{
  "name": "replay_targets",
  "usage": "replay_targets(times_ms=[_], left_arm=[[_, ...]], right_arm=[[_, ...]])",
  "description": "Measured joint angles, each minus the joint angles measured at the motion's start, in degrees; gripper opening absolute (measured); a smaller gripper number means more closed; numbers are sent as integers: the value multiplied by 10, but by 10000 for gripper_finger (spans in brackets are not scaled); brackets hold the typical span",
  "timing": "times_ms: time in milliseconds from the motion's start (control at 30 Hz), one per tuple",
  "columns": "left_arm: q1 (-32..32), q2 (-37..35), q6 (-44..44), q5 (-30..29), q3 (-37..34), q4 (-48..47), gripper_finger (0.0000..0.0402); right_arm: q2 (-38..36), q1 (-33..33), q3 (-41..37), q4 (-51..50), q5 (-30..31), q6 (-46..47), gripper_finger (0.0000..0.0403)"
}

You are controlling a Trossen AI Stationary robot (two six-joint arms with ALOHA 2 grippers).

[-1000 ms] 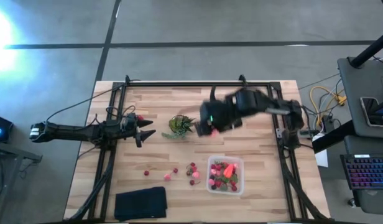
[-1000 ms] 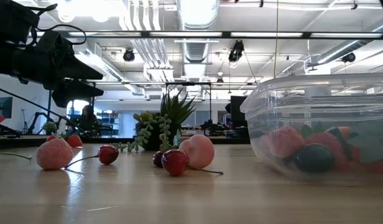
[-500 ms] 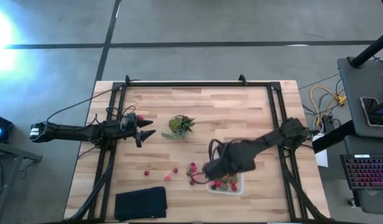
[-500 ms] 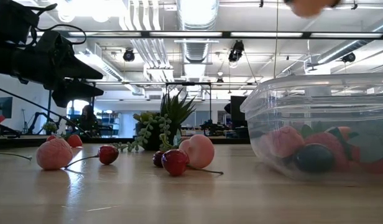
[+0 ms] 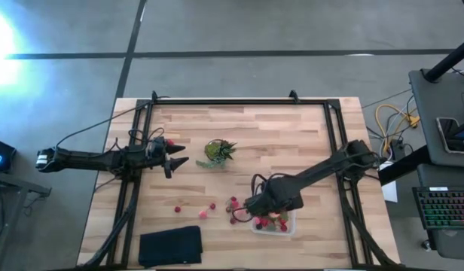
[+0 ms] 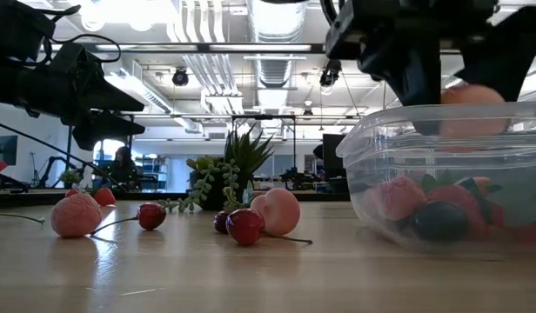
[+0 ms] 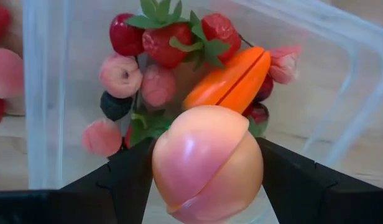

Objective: Pick and placing Produce into tupperware
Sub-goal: Put the peach into the bin, then put the right apricot into the bin

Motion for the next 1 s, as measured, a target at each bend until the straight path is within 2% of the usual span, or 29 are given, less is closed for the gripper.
replay_targets(times_ms=[200,300,500,600,900,1000], left_arm=[[0,-1,0,0,0,0,277],[0,-1,0,0,0,0,277],[0,-1,0,0,0,0,277],[0,0,0,0,0,0,277],[0,0,0,0,0,0,277],[0,0,0,0,0,0,277]], right_arm=[[-76,-3,-114,118,-3,47,261],[-113,-3,-139,156,1,67,261],[-123,-3,-134,104,7,41,274],[-119,-3,-129,89,-17,22,282],[-112,-2,-124,91,-15,14,297],[-112,-3,-102,121,1,-11,305]])
